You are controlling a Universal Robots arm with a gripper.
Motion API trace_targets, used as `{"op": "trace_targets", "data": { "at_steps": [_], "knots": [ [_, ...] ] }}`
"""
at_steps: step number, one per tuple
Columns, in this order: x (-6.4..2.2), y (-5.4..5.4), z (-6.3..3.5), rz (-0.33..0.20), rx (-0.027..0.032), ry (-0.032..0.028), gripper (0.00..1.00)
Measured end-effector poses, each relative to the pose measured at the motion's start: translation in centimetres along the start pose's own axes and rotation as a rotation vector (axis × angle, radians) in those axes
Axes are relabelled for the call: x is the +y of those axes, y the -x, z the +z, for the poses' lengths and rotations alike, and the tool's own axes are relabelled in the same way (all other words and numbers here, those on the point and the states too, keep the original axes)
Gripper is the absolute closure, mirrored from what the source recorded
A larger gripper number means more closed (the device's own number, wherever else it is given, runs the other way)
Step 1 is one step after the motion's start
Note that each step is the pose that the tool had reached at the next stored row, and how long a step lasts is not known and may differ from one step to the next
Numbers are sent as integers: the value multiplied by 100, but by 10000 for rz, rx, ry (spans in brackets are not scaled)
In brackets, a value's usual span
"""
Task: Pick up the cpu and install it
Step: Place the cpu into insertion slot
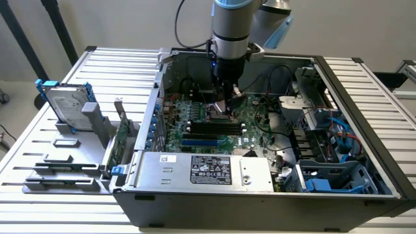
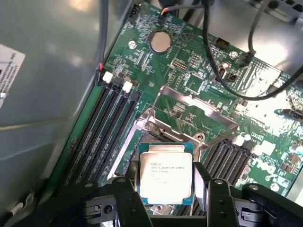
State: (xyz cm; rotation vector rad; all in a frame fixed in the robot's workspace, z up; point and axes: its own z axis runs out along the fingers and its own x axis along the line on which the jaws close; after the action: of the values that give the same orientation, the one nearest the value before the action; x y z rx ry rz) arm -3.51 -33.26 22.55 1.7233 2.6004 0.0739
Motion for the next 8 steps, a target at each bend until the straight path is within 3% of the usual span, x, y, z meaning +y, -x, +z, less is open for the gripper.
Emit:
{"op": "trace_targets", "data": {
  "at_steps": [8],
  "knots": [
    [0,0,4,1216,-54,-9,45]
  ]
}}
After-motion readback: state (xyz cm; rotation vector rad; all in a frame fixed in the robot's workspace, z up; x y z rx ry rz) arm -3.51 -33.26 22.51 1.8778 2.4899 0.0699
